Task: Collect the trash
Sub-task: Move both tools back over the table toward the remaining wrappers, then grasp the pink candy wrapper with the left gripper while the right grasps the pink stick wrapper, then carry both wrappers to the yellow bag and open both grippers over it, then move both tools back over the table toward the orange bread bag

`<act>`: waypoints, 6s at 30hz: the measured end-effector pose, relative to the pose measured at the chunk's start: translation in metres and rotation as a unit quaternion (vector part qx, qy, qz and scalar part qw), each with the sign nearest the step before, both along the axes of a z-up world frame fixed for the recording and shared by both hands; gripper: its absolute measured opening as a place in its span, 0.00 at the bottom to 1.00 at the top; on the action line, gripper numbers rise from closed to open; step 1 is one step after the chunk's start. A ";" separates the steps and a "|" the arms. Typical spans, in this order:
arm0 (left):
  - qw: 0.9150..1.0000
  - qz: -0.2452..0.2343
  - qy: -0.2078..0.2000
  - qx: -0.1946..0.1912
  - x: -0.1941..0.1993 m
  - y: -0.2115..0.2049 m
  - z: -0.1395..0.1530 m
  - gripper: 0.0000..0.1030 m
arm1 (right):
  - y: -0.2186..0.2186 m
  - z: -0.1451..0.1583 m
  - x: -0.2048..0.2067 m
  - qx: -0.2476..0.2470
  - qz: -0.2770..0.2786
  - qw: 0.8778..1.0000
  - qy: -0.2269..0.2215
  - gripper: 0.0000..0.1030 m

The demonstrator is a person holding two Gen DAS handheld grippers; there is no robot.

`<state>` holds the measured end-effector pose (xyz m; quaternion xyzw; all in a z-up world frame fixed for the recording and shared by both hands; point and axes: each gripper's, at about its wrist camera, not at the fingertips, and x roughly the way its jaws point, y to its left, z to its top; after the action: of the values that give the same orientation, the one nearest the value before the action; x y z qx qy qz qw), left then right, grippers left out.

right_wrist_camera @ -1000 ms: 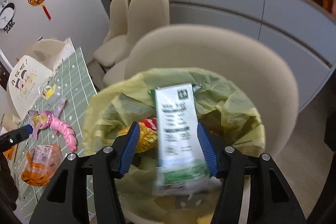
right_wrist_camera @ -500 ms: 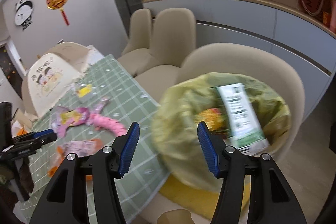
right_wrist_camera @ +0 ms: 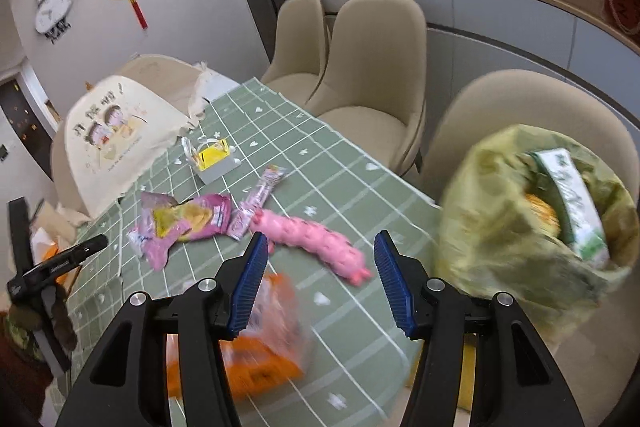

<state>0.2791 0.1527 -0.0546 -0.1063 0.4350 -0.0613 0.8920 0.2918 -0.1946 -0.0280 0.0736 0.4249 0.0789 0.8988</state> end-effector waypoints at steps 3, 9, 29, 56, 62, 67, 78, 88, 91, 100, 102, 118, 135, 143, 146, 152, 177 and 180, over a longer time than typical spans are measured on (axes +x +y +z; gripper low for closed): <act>1.000 -0.004 -0.007 -0.003 0.009 0.009 -0.005 0.45 | 0.039 -0.011 0.035 -0.008 0.010 1.000 0.012 0.51; 0.999 -0.036 -0.011 0.004 0.028 0.020 -0.017 0.46 | 0.093 -0.052 0.103 0.020 0.033 0.998 0.057 0.51; 0.998 -0.044 0.035 -0.033 0.082 0.036 -0.063 0.46 | 0.078 -0.044 0.106 0.050 0.066 0.994 0.073 0.09; 0.995 -0.083 0.053 -0.028 -0.012 -0.031 -0.021 0.02 | 0.009 0.004 -0.051 0.063 0.028 0.997 0.019 0.09; 0.996 -0.084 -0.003 -0.013 -0.033 -0.043 0.037 0.02 | -0.006 0.035 -0.084 0.071 0.014 0.997 -0.026 0.09; 0.995 -0.087 -0.053 -0.024 -0.042 -0.060 0.088 0.02 | -0.021 0.061 -0.108 0.057 0.013 0.996 -0.064 0.09; 0.977 -0.156 -0.133 -0.062 -0.049 -0.155 0.162 0.02 | -0.084 0.110 -0.140 0.027 -0.015 0.991 -0.127 0.09; 0.964 -0.220 -0.134 -0.064 -0.030 -0.253 0.171 0.02 | -0.163 0.132 -0.144 0.010 -0.063 0.986 -0.154 0.09; 0.961 -0.237 -0.135 -0.050 -0.022 -0.287 0.167 0.02 | -0.189 0.133 -0.141 0.013 -0.080 0.984 -0.157 0.09; 0.959 -0.253 -0.116 -0.045 0.020 -0.366 0.138 0.02 | -0.249 0.117 -0.120 0.006 -0.112 0.983 -0.142 0.09; 0.960 -0.255 -0.110 -0.041 0.028 -0.380 0.129 0.02 | -0.262 0.113 -0.116 0.009 -0.119 0.983 -0.139 0.09; 0.942 -0.334 -0.027 0.009 0.067 -0.503 0.058 0.02 | -0.336 0.065 -0.077 0.035 -0.155 0.982 -0.103 0.09; 0.940 -0.340 0.032 0.002 0.077 -0.539 0.019 0.23 | -0.356 0.031 -0.049 0.062 -0.145 0.985 -0.072 0.09; 0.948 -0.319 0.005 0.000 0.077 -0.511 0.041 0.35 | -0.334 0.017 -0.024 0.070 -0.106 0.990 -0.055 0.09; 0.957 -0.291 -0.002 -0.004 0.076 -0.485 0.052 0.35 | -0.317 0.007 -0.009 0.070 -0.079 0.994 -0.039 0.09; 0.972 -0.234 -0.001 -0.025 0.065 -0.425 0.059 0.36 | -0.276 -0.028 0.020 0.032 -0.037 0.999 0.008 0.09; 0.995 -0.092 0.031 -0.024 -0.017 -0.236 0.045 0.37 | -0.231 -0.021 -0.032 -0.021 -0.083 0.996 -0.003 0.36; 0.997 -0.068 0.029 -0.012 -0.024 -0.201 0.043 0.39 | -0.207 -0.013 -0.042 -0.040 -0.086 0.995 -0.017 0.36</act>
<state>0.2548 -0.0481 -0.0118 -0.0892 0.4660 -0.1236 0.8716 0.2494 -0.4020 -0.0415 0.0730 0.4046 -0.0146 0.9115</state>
